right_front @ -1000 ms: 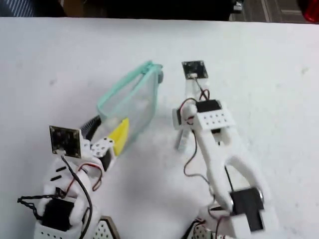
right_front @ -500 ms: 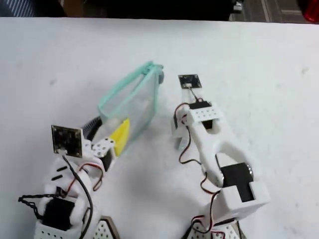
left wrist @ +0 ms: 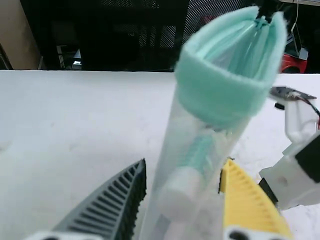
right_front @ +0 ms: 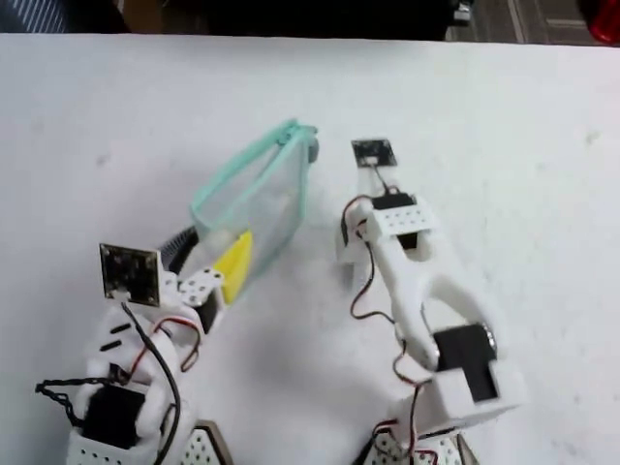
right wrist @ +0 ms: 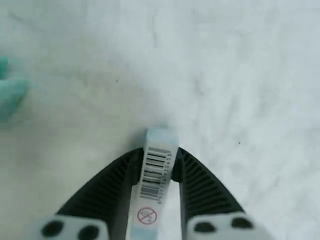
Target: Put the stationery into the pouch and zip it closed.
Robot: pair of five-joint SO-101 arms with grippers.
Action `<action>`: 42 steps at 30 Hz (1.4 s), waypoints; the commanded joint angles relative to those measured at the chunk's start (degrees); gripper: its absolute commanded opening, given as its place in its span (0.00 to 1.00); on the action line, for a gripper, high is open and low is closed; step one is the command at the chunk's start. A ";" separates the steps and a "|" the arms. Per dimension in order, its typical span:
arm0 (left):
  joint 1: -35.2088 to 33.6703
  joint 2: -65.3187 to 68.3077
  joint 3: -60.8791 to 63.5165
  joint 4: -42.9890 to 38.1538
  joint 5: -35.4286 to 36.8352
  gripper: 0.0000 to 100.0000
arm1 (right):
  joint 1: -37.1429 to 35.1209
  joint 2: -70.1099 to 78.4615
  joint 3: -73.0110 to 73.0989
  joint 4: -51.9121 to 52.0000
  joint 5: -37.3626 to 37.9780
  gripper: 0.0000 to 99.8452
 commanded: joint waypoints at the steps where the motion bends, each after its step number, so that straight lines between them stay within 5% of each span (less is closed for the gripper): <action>1: 0.57 -0.40 -0.18 -1.49 0.70 0.25 | 3.03 -10.95 -4.22 2.59 -0.35 0.02; 10: 0.57 -0.40 -0.18 -1.67 0.70 0.25 | 0.92 -44.35 -4.75 0.75 0.88 0.02; 18: 0.75 -0.40 -0.09 -1.67 0.70 0.25 | -16.66 -70.11 -3.87 -13.05 9.93 0.02; 25: 3.82 -0.40 1.05 -1.76 0.35 0.25 | -25.19 -65.63 -4.13 -17.36 11.87 0.02; 42: 3.47 -0.40 0.97 -1.85 0.26 0.25 | -25.89 -52.44 1.76 -24.22 11.78 0.02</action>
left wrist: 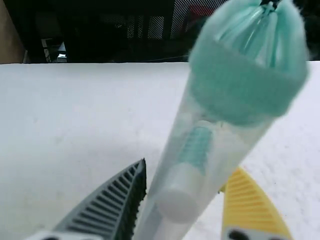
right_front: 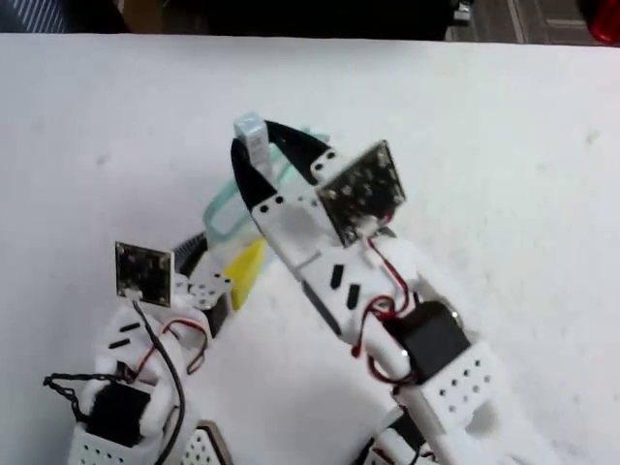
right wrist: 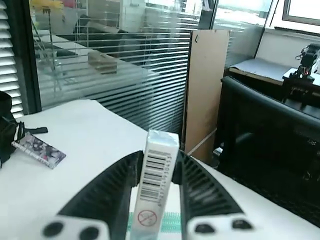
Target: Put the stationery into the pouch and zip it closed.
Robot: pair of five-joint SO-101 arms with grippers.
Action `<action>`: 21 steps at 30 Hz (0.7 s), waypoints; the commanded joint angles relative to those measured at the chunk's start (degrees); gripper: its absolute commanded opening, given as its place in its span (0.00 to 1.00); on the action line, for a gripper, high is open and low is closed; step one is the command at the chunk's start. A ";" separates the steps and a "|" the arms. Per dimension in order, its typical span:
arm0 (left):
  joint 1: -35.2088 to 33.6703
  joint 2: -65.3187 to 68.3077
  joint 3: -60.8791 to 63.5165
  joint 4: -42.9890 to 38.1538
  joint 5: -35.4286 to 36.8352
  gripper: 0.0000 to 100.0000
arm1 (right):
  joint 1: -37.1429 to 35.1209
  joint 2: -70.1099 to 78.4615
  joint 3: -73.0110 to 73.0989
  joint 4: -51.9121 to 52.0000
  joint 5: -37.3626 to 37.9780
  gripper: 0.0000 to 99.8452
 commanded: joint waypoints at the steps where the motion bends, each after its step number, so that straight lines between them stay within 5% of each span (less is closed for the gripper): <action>1: 0.40 -0.40 -0.53 -1.85 0.26 0.25 | -0.48 0.66 0.26 -1.45 0.70 0.02; 18: 0.31 -0.40 -0.35 -2.81 0.26 0.25 | -3.38 0.48 4.48 -3.12 0.97 0.02; 21: 0.31 -0.40 -0.35 -2.81 0.26 0.25 | -3.38 0.40 4.31 1.63 0.88 0.10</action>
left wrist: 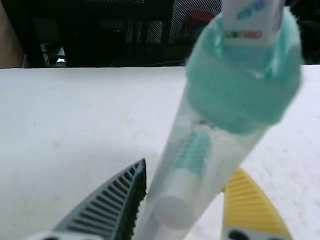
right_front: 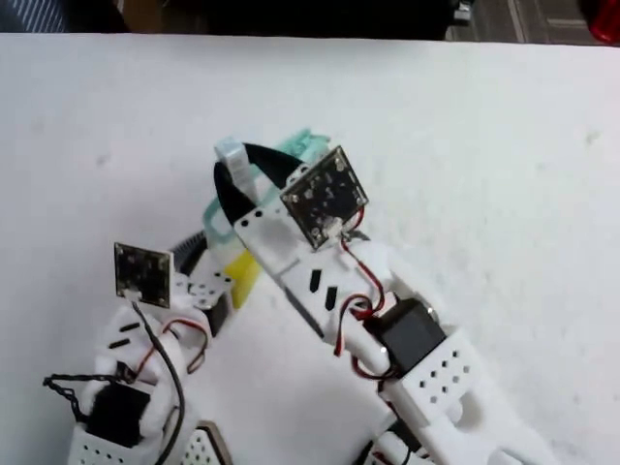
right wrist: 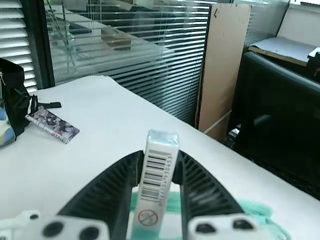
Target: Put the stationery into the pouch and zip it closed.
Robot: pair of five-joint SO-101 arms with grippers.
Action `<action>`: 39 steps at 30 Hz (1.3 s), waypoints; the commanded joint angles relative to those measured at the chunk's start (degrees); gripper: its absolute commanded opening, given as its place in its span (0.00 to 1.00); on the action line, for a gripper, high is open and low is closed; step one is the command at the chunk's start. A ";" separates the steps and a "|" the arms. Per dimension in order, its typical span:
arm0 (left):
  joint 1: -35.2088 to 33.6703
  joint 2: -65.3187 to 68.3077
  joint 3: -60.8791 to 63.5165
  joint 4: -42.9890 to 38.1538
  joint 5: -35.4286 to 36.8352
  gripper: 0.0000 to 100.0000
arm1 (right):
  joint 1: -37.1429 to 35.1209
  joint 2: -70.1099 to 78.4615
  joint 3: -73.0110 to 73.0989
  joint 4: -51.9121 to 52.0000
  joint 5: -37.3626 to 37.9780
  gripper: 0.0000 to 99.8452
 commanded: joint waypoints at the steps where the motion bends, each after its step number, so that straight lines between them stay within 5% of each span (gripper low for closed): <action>1: 0.04 -0.40 -0.35 -1.76 0.26 0.25 | -0.48 -0.75 -0.62 4.09 0.62 0.15; 5: 0.04 -0.40 -0.35 -1.76 0.26 0.25 | -0.48 -3.74 -0.62 7.16 0.79 0.29; 16: 0.04 -0.40 -0.35 -1.85 0.26 0.25 | -0.22 -11.91 -0.70 0.13 0.88 0.20; 23: 0.22 -0.40 -0.26 -1.76 0.26 0.25 | 0.75 0.84 -10.29 -6.73 0.88 0.10; 31: 0.04 -0.40 -0.26 -1.67 0.26 0.25 | 3.56 21.85 -31.82 3.82 0.88 0.09; 39: 0.04 -0.40 -0.26 -1.85 0.26 0.25 | 5.49 24.57 -37.63 18.33 0.88 0.09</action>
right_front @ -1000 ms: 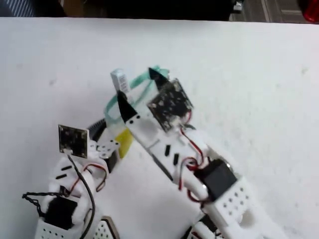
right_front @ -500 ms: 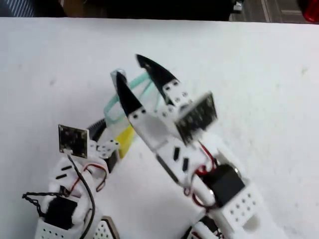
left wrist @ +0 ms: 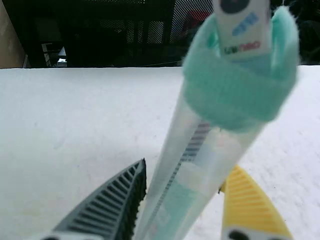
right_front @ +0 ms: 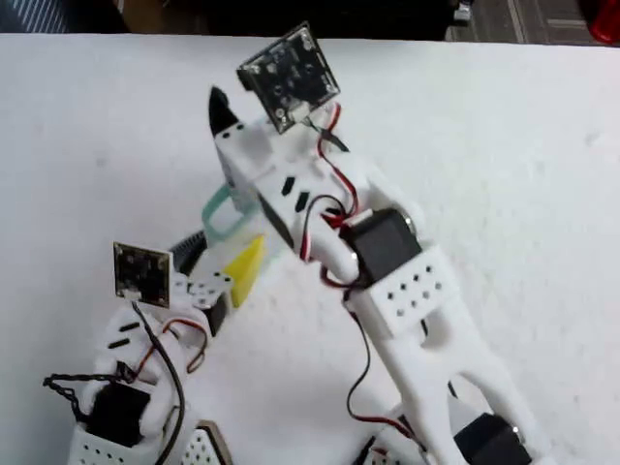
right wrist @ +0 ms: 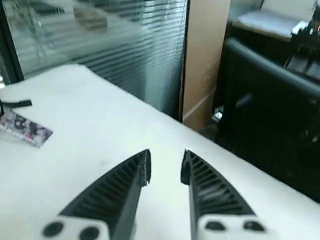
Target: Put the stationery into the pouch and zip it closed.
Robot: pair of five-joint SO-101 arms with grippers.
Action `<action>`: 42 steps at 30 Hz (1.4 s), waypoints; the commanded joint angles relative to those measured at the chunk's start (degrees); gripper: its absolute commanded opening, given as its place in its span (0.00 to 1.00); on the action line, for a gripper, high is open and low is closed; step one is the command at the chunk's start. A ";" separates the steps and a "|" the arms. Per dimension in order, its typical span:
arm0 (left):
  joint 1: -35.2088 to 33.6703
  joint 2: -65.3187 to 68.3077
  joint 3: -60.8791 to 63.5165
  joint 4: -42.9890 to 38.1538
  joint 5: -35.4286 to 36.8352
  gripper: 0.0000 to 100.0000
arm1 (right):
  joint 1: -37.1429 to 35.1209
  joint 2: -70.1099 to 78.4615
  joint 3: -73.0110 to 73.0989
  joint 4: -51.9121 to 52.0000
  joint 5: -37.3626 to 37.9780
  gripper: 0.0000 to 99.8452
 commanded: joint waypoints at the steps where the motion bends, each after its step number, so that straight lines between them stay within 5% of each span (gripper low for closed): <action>1: 0.22 -0.40 -0.26 -1.85 0.26 0.25 | 0.66 -2.42 -3.16 4.62 0.88 0.09; 27: 0.13 -0.40 1.41 -4.04 0.26 0.25 | 0.57 -14.20 -4.31 28.88 0.97 0.09; 37: 0.22 -0.40 1.41 -3.87 0.26 0.25 | 2.07 -15.69 -6.33 27.91 0.53 0.10; 42: 0.57 -0.40 1.58 -3.96 0.18 0.23 | -1.19 -13.76 -6.24 28.44 0.26 0.25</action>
